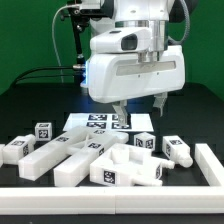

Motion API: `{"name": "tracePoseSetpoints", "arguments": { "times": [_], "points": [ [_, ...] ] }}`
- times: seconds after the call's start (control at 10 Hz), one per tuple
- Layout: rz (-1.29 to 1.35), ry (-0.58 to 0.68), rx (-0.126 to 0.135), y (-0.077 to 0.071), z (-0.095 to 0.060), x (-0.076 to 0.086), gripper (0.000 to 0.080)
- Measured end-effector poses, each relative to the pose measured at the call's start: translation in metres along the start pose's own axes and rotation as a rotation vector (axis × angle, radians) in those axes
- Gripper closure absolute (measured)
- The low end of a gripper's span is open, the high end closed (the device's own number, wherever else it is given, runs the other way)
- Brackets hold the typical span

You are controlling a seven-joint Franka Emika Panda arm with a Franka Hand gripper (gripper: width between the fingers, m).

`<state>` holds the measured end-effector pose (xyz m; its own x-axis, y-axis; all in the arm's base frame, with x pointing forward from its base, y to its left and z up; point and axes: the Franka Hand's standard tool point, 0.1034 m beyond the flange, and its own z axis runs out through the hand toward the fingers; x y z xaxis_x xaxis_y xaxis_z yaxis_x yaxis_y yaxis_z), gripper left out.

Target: Assemble chair

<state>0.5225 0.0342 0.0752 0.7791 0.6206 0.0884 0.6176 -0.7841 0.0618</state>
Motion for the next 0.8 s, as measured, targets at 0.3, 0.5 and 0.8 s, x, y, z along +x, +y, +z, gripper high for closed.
{"name": "tracePoseSetpoints", "arguments": {
  "times": [0.3,0.5,0.8],
  "points": [
    [0.0,0.0,0.001,-0.0001,0.0002,-0.0001,0.015],
    [-0.001,-0.001,0.001,-0.0003,0.0008,-0.0004,0.015],
    [-0.001,-0.002,0.002,-0.0006,0.0014,-0.0007,0.015]
  ]
}}
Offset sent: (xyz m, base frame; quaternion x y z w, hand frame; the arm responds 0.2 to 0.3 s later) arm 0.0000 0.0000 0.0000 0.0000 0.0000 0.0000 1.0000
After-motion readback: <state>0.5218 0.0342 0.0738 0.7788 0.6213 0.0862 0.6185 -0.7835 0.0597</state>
